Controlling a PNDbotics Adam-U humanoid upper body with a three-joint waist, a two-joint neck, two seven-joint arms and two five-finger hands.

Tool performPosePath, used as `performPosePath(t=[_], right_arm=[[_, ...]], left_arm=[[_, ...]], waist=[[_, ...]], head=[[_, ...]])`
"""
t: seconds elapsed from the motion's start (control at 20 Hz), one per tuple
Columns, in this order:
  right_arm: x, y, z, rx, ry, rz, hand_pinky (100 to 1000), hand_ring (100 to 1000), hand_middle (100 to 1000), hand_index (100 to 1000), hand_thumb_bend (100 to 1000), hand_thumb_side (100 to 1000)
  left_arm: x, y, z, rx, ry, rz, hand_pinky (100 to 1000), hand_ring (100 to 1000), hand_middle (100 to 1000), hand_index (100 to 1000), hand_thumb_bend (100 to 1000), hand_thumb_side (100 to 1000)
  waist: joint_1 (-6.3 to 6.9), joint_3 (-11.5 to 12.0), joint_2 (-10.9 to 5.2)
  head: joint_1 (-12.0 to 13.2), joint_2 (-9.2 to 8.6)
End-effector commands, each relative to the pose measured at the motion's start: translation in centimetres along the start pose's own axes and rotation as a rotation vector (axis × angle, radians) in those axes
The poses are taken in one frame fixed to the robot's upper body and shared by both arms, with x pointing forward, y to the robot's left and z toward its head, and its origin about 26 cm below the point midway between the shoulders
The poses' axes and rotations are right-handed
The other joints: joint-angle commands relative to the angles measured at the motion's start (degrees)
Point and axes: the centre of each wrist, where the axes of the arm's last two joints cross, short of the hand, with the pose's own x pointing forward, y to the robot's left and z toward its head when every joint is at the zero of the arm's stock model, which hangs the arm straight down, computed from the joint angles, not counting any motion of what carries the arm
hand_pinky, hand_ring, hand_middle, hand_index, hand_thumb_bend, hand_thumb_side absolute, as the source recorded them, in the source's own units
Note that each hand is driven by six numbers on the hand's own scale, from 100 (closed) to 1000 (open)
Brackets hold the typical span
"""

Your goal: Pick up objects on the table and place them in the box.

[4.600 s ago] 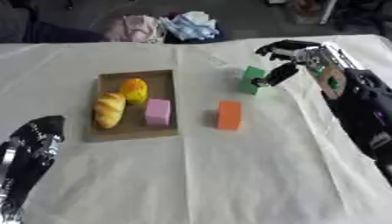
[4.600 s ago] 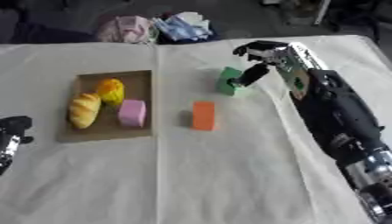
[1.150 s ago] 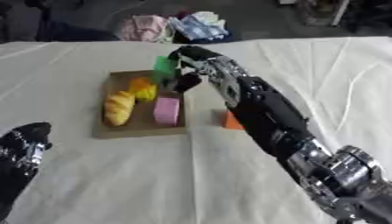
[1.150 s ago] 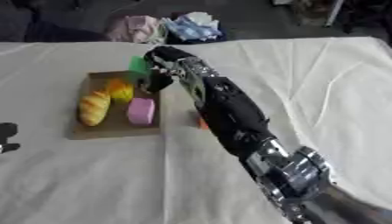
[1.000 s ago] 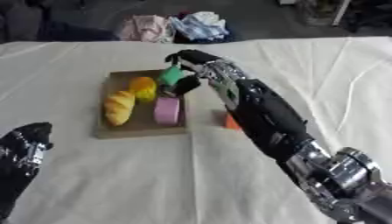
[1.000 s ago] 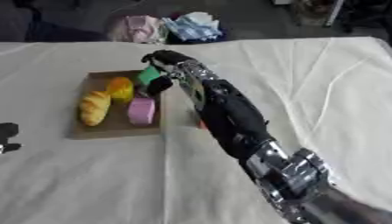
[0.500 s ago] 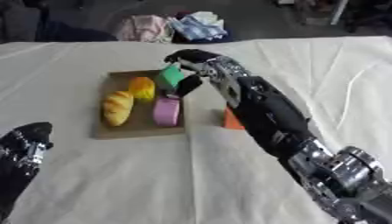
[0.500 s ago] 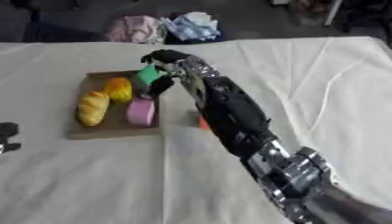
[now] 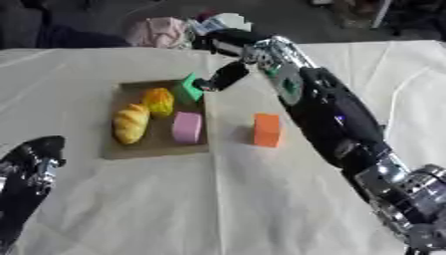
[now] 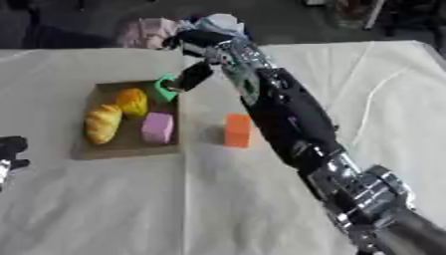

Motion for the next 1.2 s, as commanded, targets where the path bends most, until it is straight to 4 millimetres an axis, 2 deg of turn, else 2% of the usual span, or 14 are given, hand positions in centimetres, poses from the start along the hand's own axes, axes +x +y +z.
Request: performPosePath(t=[0.05, 0.3, 0.6, 0.85, 1.2], right_arm=[[0.6, -3.3, 2.7, -0.075, -0.054, 0.028, 823, 830, 885, 969, 324, 538], [0.6, -3.0, 6.1, -0.117, -0.059, 0.002, 813, 820, 866, 959, 289, 520], [-0.4, -0.1, 8.7, -0.033, -0.026, -0.038, 813, 821, 854, 951, 278, 519], [-0.8, 2.1, 9.5, 0.095, -0.013, -0.069, 826, 835, 880, 969, 370, 516], [-1.8, 4.7, 9.3, 0.235, 0.049, -0.093, 833, 842, 890, 973, 402, 504]], left_arm=[[0.4, 0.8, 0.0, 0.018, -0.013, -0.026, 754, 826, 722, 748, 173, 580], [0.2, 1.0, 0.1, 0.029, -0.006, -0.031, 754, 826, 722, 748, 173, 581], [0.2, 1.2, 0.2, 0.038, -0.003, -0.035, 754, 827, 723, 748, 172, 582], [0.2, 1.2, 0.2, 0.039, -0.004, -0.035, 755, 827, 723, 748, 171, 583], [0.2, 1.2, 0.2, 0.039, -0.004, -0.034, 755, 828, 723, 748, 170, 583]], waist=[[-0.5, -0.4, -1.18], [-0.7, -1.3, -1.33], [-0.82, -1.8, -1.26], [-0.82, -2.0, -1.17], [-0.71, -1.9, -1.13]], head=[[0.9, -0.14], [1.9, -0.28], [2.6, -0.17], [2.8, 0.01], [2.8, 0.18]])
